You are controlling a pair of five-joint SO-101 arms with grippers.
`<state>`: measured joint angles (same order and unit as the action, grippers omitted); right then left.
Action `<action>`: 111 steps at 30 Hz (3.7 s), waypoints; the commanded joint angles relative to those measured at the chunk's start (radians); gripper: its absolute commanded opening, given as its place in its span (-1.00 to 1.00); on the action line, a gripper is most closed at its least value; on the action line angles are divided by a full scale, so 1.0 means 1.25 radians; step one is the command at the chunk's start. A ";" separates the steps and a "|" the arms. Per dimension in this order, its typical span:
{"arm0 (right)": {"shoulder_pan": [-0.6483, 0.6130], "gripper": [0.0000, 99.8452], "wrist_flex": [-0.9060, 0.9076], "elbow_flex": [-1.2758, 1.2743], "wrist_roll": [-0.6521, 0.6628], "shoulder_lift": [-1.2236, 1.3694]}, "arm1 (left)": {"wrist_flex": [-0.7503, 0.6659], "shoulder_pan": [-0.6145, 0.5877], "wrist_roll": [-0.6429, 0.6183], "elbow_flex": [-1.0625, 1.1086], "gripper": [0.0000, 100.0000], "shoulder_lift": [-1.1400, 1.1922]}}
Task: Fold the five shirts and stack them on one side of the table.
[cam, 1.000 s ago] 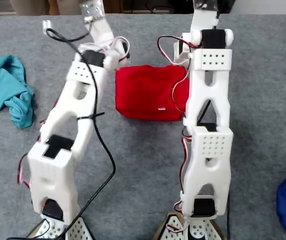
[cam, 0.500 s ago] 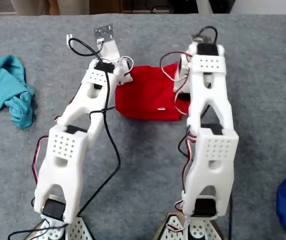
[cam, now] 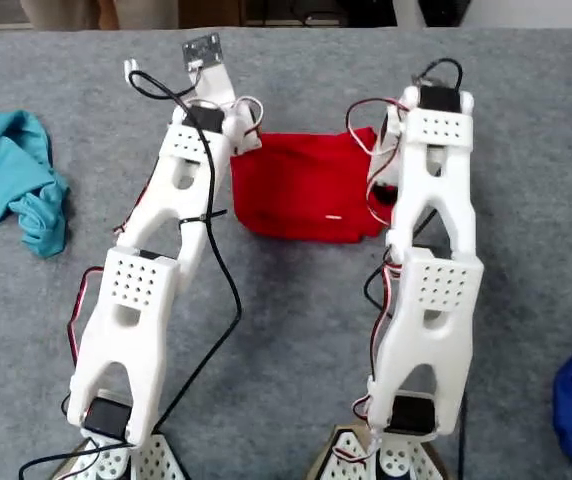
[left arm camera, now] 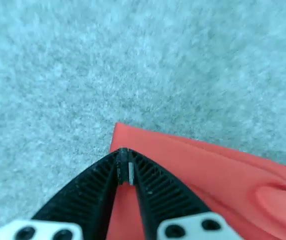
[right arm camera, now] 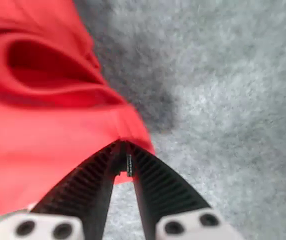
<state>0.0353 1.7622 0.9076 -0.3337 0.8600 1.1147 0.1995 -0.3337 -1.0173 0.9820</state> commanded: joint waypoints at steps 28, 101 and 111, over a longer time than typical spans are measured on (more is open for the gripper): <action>-0.085 -0.99 -0.243 0.114 0.140 0.009 | 0.514 0.156 -0.014 0.082 -0.96 -0.247; -0.152 -0.58 -0.211 -0.814 -0.506 -0.717 | 0.140 -0.103 0.334 1.469 -0.96 -1.571; -0.231 -0.13 -0.498 -0.961 -0.667 -0.724 | 0.201 -0.216 0.333 1.472 -0.96 -1.566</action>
<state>-0.2025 1.2190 -0.2662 -1.1178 0.0284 1.3326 -0.0552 0.0775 0.8485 -0.9636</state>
